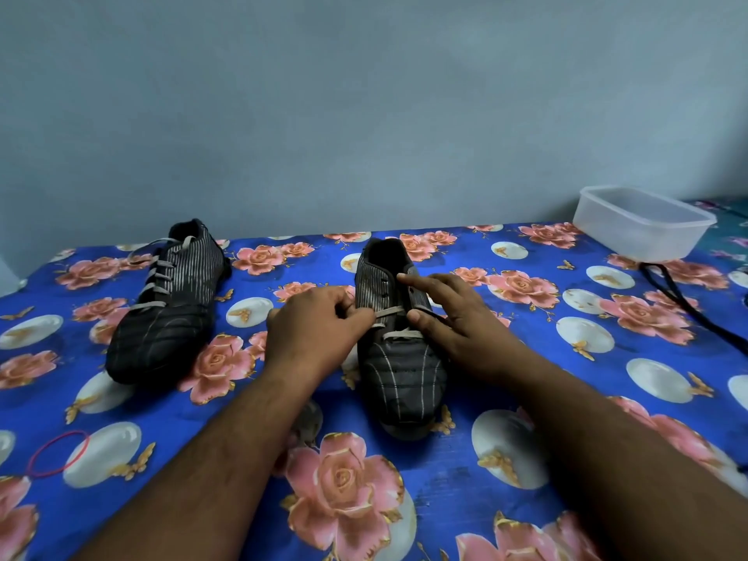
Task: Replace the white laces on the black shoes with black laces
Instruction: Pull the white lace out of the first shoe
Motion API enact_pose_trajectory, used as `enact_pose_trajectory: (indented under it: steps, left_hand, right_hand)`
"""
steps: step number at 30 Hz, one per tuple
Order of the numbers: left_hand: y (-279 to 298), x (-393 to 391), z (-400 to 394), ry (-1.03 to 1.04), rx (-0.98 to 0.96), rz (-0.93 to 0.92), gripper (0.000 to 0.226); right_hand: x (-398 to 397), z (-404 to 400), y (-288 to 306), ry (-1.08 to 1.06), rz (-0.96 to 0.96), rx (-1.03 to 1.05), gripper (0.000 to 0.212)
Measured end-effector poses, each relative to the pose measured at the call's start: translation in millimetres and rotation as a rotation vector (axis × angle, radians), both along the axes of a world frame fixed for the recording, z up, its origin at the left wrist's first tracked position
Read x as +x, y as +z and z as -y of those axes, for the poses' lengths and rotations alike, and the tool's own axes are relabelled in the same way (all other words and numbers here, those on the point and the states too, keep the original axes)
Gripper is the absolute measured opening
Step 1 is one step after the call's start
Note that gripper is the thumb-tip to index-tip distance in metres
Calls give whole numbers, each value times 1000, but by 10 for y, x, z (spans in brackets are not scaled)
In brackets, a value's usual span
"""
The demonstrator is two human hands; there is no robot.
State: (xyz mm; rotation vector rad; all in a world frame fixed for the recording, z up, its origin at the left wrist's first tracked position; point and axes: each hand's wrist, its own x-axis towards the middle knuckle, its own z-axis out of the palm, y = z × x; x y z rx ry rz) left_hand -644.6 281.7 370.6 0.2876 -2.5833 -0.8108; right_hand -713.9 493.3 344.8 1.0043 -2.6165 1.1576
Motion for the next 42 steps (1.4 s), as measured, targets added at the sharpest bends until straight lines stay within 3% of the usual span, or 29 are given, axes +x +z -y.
enact_pose_trajectory:
  steps: [4, 8, 11, 15, 23, 26, 29, 36, 42]
  left_hand:
    - [-42, -13, 17, -55, 46, -57, 32]
    - [-95, -26, -59, -217, 20, -150, 48]
    - [-110, -55, -97, -192, -43, -184, 32]
    - [-101, -79, -70, -146, 11, -152, 22]
    - [-159, -112, 249, 77, 30, -25, 26]
    - [-155, -130, 231, -54, 136, -172, 39]
    - [-119, -90, 53, -188, 69, -241, 45]
    - [-137, -88, -26, -161, -31, -142, 23]
    - [-145, -112, 244, 64, -43, 40, 29]
  right_hand:
    - [14, -3, 13, 2, 17, -20, 55]
    - [17, -28, 41, 31, 46, -49, 59]
    - [-4, -58, 30, 68, 75, -9, 75]
    - [-35, -55, -37, 50, 145, 20, 100]
    - [-10, -61, 1, -27, 156, 133, 106]
    - [-13, -63, 10, -25, 156, 134, 107]
    - [-14, -65, 8, -22, 155, 127, 107]
    - [-51, -57, -28, -16, 146, 120, 114]
    - [-72, -59, -55, -12, 156, 112, 110]
